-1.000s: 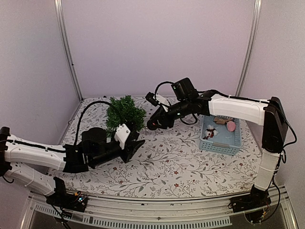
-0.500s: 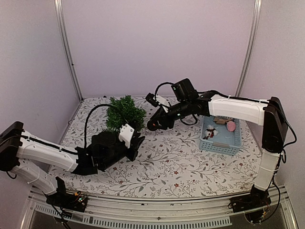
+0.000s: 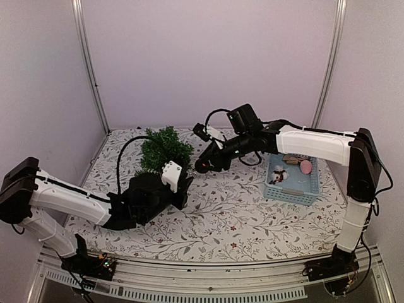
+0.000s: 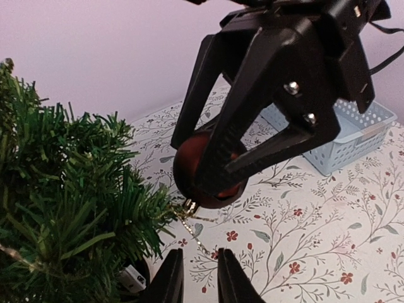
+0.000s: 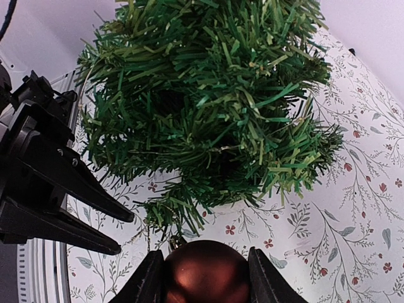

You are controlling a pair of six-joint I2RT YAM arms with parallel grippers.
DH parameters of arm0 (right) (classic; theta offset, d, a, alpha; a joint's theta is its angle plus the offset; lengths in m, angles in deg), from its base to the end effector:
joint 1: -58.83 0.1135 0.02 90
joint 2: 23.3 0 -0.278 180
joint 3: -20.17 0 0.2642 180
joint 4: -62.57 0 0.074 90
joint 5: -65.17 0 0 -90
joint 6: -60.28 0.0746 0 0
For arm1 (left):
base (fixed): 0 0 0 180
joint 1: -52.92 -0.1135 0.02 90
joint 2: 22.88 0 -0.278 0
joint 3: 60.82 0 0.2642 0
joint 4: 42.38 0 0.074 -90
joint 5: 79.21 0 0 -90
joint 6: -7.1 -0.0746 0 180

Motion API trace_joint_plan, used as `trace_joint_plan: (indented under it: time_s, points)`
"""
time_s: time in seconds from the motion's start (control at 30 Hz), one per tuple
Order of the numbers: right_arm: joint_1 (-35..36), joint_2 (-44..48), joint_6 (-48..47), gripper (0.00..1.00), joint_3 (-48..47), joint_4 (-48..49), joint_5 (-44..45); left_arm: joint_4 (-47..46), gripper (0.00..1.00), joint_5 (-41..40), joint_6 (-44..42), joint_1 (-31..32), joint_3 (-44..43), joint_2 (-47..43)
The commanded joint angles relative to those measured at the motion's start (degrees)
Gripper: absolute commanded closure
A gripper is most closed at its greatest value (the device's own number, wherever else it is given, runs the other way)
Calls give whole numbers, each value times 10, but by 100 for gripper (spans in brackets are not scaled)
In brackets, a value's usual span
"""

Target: Decorate the small christmas tree

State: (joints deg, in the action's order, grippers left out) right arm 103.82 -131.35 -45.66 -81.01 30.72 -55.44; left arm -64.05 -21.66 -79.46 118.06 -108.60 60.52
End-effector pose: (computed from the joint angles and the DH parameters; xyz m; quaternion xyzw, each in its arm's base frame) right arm 0.3100 0.3636 0.2598 -0.5393 0.6916 0.3350 0.3443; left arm 0.1775 -0.2878 0.2028 0.2401 0.7376 -0.1514 0.6127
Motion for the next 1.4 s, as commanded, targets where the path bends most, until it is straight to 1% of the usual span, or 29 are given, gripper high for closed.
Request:
trace_joint_plan:
  time_s: [0.0,0.23,0.47,0.57,0.67,0.77,0.8,1.37]
  points:
    - [3,28,-4,77,9,14,-11,-5,80,-14,12,7,-22,15]
    - [2,29,-4,77,9,14,-11,3,81,-26,20,2,-34,28]
    - [3,28,-4,77,9,14,-13,2,81,-17,32,-7,-36,31]
    - [3,28,-4,77,9,14,-14,4,83,-17,36,-11,-36,33]
    - [3,29,-4,77,10,15,-14,6,88,-17,39,-12,-37,34]
    - [2,29,-5,77,10,15,-13,10,98,-21,43,-13,-37,33]
    - [3,28,-6,77,11,15,-13,12,100,-22,44,-13,-37,32]
    - [2,21,-4,77,10,22,-15,55,100,-61,77,-14,-23,17]
